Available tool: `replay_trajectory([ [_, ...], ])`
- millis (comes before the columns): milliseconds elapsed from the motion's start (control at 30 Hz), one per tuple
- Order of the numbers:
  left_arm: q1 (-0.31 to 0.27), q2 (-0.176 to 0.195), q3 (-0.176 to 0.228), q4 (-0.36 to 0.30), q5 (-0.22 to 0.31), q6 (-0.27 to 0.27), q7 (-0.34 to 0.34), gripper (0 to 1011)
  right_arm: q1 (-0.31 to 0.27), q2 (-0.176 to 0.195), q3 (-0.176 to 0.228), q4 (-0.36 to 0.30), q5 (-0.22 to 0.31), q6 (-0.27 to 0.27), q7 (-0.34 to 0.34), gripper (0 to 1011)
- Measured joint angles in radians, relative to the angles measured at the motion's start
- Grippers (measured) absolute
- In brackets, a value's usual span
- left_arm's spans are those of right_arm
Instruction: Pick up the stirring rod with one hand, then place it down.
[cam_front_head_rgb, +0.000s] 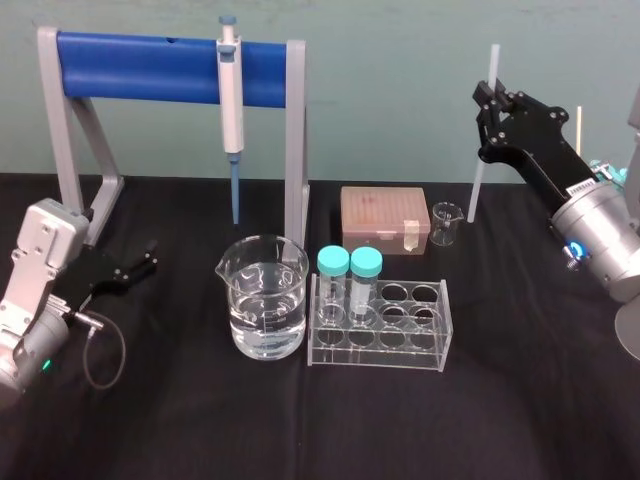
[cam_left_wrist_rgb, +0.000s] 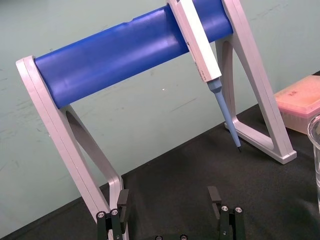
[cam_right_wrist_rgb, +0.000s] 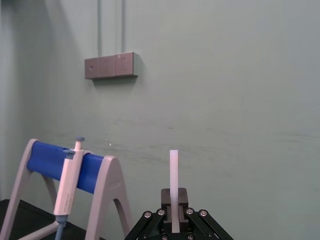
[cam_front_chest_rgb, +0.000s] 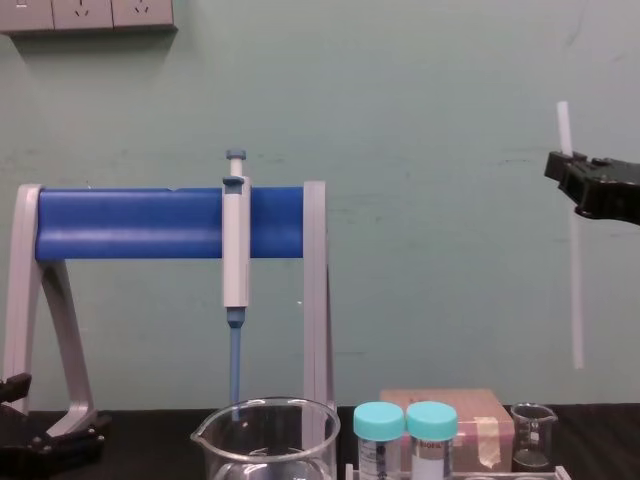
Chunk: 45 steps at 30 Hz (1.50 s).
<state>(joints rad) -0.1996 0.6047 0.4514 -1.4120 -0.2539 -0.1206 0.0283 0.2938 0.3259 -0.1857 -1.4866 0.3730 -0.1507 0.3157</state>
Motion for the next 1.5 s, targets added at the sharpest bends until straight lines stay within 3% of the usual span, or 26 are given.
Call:
replay_trajectory([
  [633,0.000,0.000,0.000,0.000,0.000,0.000,0.000,1000,-0.054,-0.003,0.046,-0.038,-0.018,0.044,-0.013,72],
  [1500,0.000,0.000,0.000,0.000,0.000,0.000,0.000,1000,-0.060,-0.009,0.048,-0.044,-0.021,0.046,0.003,72],
])
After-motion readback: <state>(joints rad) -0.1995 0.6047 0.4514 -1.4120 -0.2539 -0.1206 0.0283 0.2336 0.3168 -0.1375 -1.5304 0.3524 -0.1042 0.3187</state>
